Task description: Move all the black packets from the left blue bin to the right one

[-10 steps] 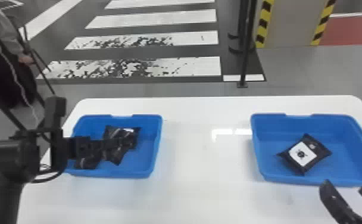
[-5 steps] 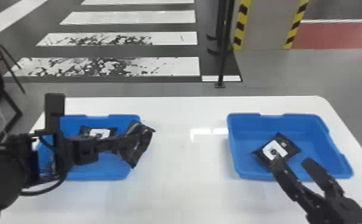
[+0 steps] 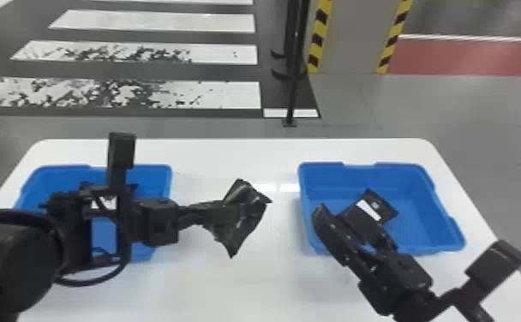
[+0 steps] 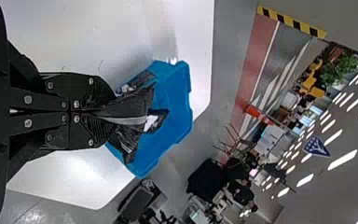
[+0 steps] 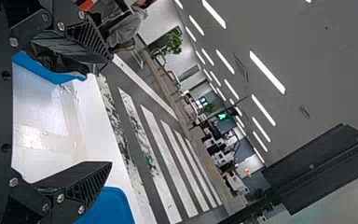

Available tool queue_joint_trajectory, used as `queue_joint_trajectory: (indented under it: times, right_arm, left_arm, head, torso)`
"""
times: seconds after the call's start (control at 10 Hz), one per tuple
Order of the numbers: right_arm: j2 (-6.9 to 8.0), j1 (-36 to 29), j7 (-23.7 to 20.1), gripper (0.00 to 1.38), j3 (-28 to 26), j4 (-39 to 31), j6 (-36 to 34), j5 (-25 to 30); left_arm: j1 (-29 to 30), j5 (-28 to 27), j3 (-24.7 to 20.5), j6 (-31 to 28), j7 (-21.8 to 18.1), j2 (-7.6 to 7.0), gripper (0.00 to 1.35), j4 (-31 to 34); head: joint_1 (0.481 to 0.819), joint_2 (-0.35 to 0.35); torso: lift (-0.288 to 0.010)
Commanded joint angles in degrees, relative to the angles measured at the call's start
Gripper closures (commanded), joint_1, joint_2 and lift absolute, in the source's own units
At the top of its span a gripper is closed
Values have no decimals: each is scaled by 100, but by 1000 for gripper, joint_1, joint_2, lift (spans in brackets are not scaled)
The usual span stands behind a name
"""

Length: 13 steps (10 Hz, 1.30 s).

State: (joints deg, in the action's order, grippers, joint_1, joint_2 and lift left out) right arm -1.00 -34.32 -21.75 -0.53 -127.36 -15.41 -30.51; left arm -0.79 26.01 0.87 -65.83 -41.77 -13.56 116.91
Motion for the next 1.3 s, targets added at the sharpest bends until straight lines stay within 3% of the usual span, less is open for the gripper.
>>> queue_joint_trajectory:
  times: [0.0, 0.4, 0.5, 0.6, 0.7, 0.8, 0.9, 1.2]
  right_arm:
    - [-23, 212, -49, 271, 99, 143, -76, -34]
    - [-93, 648, -198, 282, 418, 522, -160, -113]
    - [-102, 690, -233, 381, 430, 607, -231, -171]
    - [-102, 718, -242, 829, 441, 649, -427, -285]
    - [-102, 733, -242, 1024, 430, 663, -554, -308]
    - [-102, 718, -233, 1046, 430, 537, -554, -171]
    - [-111, 733, -233, 1234, 418, 508, -554, -136]
    - [-120, 733, -233, 1283, 418, 424, -638, -68]
  left_arm:
    - [-48, 222, 336, 30, 37, 20, 1204, -27]
    - [-161, 542, 736, 86, 99, 47, 1204, -153]
    - [-175, 553, 770, 86, 99, 47, 1204, -167]
    - [-175, 576, 782, 100, 108, 55, 1204, -209]
    - [-175, 587, 782, 100, 108, 55, 1204, -181]
    - [-175, 599, 793, 100, 108, 55, 1204, -181]
    - [-175, 599, 793, 100, 108, 64, 1204, -209]
    - [-147, 622, 747, 171, 116, 73, 1190, -209]
  head:
    - [695, -69]
    - [695, -113]
    - [695, -110]
    - [695, -105]
    - [695, -101]
    - [695, -95]
    - [695, -95]
    - [695, -98]
  torso:
    - [-139]
    - [-139]
    - [-139]
    - [-139]
    - [-139]
    - [-139]
    - [-139]
    - [-139]
